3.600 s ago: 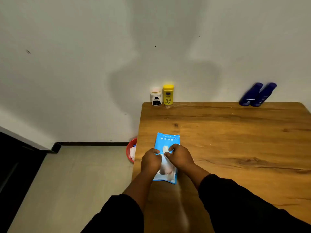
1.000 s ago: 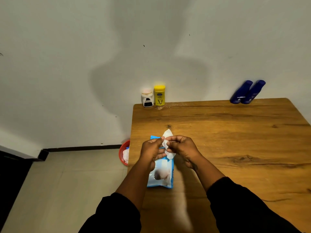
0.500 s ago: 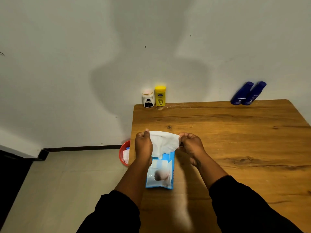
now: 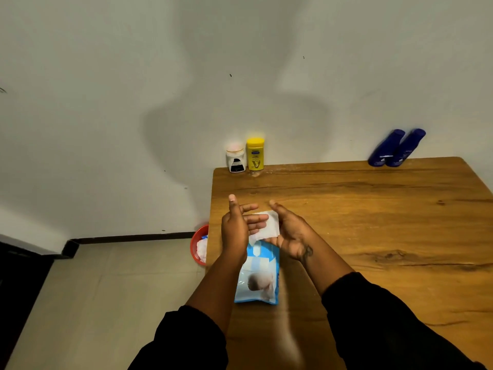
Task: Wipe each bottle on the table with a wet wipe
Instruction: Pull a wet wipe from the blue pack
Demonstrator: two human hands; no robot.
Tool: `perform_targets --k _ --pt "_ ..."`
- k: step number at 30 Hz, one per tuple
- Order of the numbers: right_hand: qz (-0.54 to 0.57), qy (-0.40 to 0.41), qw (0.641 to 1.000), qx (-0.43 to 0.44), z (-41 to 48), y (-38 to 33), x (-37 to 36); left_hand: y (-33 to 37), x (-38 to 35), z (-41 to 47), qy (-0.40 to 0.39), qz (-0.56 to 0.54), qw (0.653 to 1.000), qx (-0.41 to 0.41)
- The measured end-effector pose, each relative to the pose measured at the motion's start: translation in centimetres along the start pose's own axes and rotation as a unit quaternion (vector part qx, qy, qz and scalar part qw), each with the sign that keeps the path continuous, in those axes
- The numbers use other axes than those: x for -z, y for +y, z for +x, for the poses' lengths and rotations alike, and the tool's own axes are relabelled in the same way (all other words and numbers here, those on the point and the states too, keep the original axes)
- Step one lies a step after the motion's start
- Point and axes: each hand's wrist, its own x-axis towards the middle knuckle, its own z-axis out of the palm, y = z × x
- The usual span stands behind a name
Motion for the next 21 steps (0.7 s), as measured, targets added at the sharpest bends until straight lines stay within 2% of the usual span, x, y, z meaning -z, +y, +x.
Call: perform_targets --k 4,7,12,15,18,21 --pt "-0.038 0.073 0.995 0.062 0.7 -0.1 -0.5 0.1 0.5 1.5 0.014 -0.005 1.0 0.017" --pt "-0.024 0.085 0.992 0.087 1.3 -0.4 -1.0 -0.4 0.4 2.8 0.05 0.012 0.998 0.021" --pt "-0.072 0.13 0.984 0.102 3.2 -1.2 -2.5 0.1 -0.2 5.5 0.022 0.037 0.998 0.04" --pt "-0.076 0.125 0.983 0.111 4.1 -2.2 -4.0 0.8 -0.7 7.6 0.013 0.052 0.998 0.028" --pt "-0.086 0.148 0.978 0.119 5.3 -3.5 -5.0 1.6 -1.0 10.3 0.055 0.113 0.992 -0.006" --pt "-0.12 0.175 0.967 0.138 6.5 -4.9 -5.7 3.1 -1.3 13.3 0.115 0.238 0.961 -0.075"
